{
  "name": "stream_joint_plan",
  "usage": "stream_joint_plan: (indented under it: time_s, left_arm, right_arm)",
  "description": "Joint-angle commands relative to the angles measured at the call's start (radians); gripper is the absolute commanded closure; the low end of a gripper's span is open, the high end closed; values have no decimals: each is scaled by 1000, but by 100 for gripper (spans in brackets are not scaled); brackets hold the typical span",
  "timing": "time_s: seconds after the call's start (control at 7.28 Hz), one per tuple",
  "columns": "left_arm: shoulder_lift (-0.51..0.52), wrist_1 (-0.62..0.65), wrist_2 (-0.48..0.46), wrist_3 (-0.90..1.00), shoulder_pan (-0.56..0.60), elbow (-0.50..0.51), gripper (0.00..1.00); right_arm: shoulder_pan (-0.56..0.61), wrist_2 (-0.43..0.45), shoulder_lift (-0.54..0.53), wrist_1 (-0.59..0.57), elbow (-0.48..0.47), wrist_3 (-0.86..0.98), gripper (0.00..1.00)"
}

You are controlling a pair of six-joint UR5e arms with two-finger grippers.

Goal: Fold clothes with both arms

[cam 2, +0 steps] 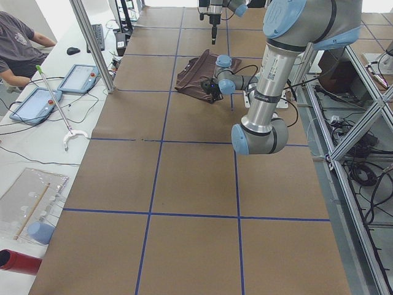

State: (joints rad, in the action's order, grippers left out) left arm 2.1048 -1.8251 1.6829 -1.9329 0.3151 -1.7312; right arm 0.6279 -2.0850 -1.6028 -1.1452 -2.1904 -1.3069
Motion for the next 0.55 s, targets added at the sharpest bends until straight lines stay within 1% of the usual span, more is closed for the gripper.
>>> stream_joint_plan:
  time_s: [0.0, 0.27, 0.41]
  left_arm:
    - [1, 1, 3, 91, 89, 7, 100]
    - [27, -16, 7, 237, 239, 102, 100]
    - [91, -28, 8, 306, 307, 208, 100]
  right_arm:
    - [4, 0, 0, 1, 4, 0, 0]
    - [13, -3, 0, 1, 4, 0, 0]
    - [24, -9, 0, 1, 3, 0, 0]
